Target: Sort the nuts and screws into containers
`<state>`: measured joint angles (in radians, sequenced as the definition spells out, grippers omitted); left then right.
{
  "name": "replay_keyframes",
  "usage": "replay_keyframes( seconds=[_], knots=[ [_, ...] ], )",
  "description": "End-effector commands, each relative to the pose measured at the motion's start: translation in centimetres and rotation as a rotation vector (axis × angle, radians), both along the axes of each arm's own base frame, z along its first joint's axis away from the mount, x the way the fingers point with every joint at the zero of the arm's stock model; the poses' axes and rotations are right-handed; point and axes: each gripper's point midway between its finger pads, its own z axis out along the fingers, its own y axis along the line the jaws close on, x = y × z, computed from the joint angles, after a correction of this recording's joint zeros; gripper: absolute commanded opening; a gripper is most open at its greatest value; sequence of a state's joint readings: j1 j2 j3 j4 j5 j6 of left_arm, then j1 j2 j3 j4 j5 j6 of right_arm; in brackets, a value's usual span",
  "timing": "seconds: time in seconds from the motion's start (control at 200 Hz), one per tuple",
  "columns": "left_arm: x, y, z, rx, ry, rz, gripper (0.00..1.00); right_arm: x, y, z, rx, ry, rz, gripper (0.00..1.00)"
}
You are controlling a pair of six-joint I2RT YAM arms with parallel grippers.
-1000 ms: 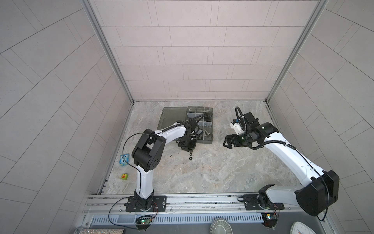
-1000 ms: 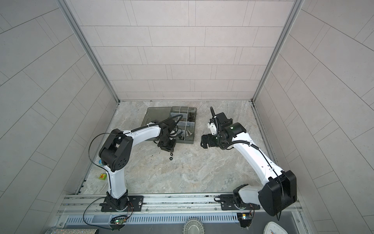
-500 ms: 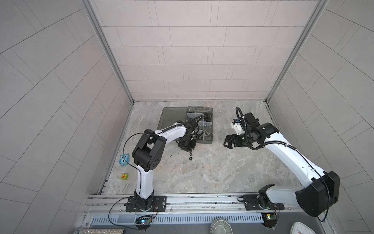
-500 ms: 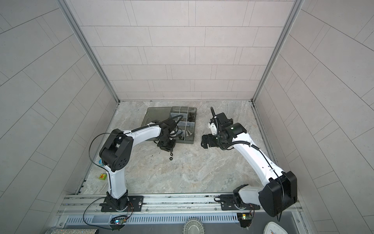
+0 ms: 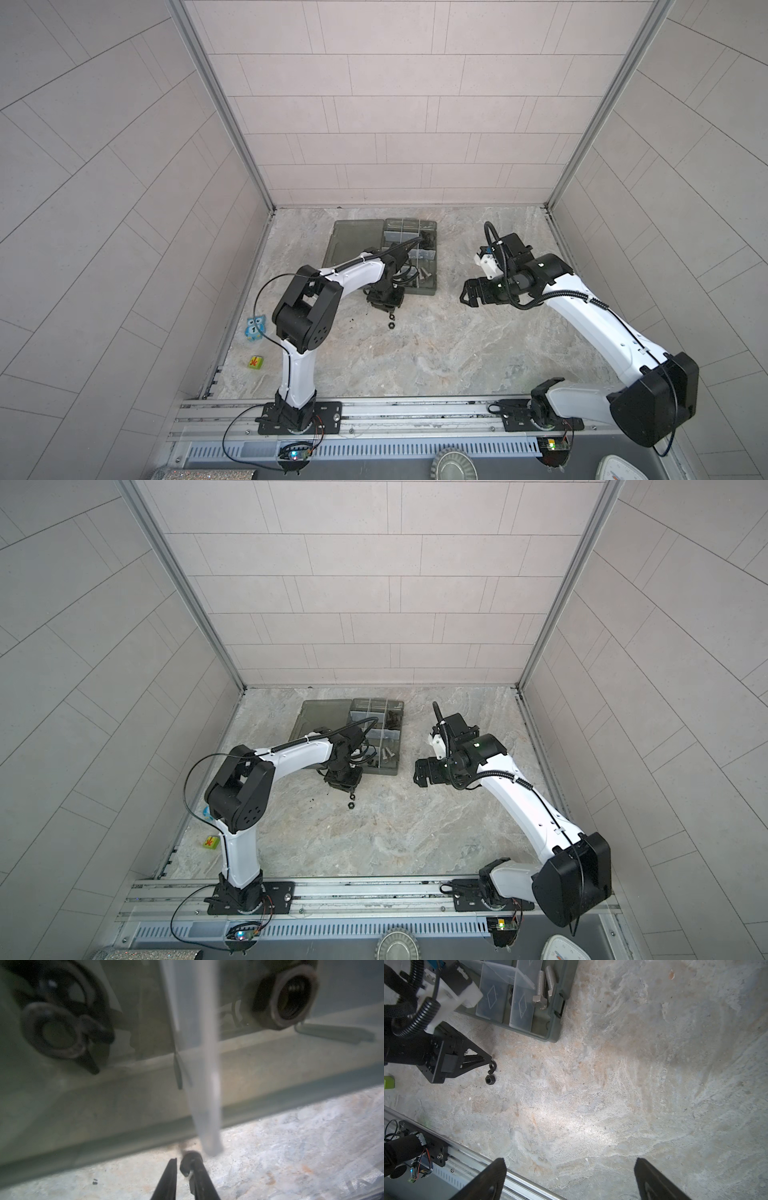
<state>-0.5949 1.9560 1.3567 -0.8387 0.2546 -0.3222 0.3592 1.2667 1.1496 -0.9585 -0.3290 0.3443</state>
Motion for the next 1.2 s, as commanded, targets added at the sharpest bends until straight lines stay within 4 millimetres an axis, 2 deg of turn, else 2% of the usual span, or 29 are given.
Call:
replay_keyframes(
  seconds=[0.0,0.62,1.196],
  knots=[
    [-1.4,0.0,-0.5,0.026,0.055,-0.008,0.19,-0.7,-0.6,0.1,-0.021,-0.001,-0.003,0.98],
    [-2.0,0.6,-0.6,0.037,0.057,-0.025,0.16,-0.9,-0.7,0.0,-0.017,0.003,-0.006,0.98],
    [-2.7,1.0,-1.5,0.036,0.062,-0.033,0.16,-1.7,-1.1,0.2,-0.012,0.000,-0.033,0.98]
  ],
)
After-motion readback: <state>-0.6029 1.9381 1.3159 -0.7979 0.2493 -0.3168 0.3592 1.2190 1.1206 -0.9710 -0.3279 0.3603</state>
